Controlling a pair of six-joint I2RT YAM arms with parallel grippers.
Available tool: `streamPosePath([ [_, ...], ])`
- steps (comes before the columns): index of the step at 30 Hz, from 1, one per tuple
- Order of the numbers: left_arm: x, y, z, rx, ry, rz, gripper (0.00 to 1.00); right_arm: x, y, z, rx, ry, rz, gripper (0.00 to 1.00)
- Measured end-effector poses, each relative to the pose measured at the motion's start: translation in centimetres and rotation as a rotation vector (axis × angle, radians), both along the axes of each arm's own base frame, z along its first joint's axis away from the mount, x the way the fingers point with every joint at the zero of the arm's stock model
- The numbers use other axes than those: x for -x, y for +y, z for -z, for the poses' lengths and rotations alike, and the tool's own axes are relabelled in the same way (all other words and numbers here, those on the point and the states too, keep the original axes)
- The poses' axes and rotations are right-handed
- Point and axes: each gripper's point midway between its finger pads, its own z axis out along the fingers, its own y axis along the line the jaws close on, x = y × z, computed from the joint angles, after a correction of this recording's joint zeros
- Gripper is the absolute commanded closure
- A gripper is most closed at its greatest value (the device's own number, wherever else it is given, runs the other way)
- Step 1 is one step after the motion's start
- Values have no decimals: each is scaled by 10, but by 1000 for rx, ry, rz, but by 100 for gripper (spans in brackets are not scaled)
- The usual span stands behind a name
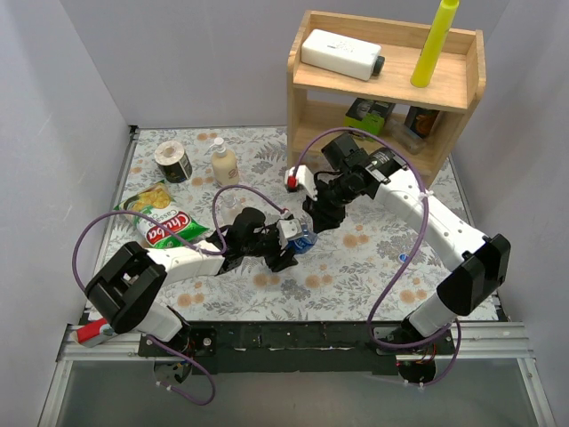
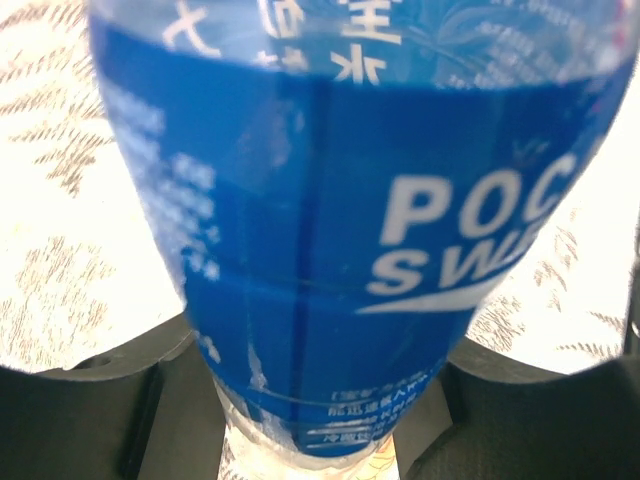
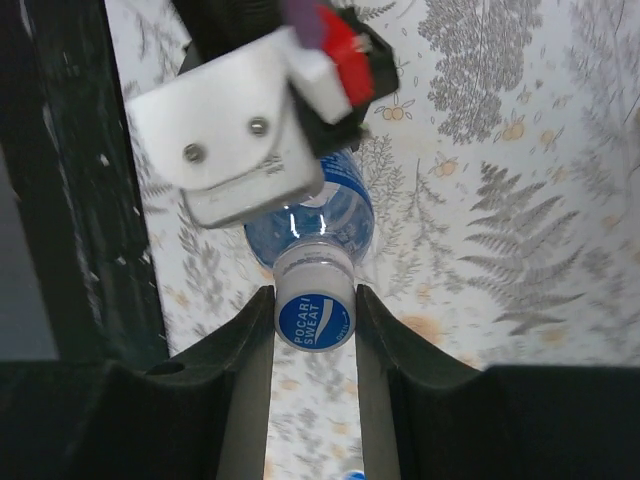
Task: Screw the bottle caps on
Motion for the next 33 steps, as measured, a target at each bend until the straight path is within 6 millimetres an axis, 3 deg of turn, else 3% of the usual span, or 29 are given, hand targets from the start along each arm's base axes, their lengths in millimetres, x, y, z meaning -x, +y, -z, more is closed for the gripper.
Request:
streamPosePath([
  [6, -15, 2, -1, 18, 72, -182, 100, -34, 4, 4, -132, 248, 360, 84],
  [15, -10, 1, 2, 37, 175, -239, 100, -48, 16, 8, -175, 354, 468, 82],
  [16, -10, 1, 2, 39, 181, -239, 100, -48, 16, 8, -174, 355, 471, 79],
  [17, -10, 1, 3, 40, 184, -240, 100, -48, 16, 8, -173, 354, 473, 67],
  [19, -9, 0, 3, 43, 192, -242, 100, -49, 15, 8, -171, 352, 475, 56],
  [20, -10, -1, 3, 48, 192, -241, 100, -49, 15, 7, -169, 349, 476, 44],
  [21, -10, -1, 2, 53, 194, -241, 100, -49, 14, 5, -169, 346, 474, 38],
  [22, -11, -3, 0, 65, 192, -242, 100, -49, 14, 2, -170, 344, 470, 11],
  [27, -19, -15, -23, 157, 141, -223, 100, -37, 11, -17, -183, 365, 410, 7],
  [33, -7, -21, -26, 180, 147, -138, 100, -46, -16, -59, -230, 246, 368, 6],
])
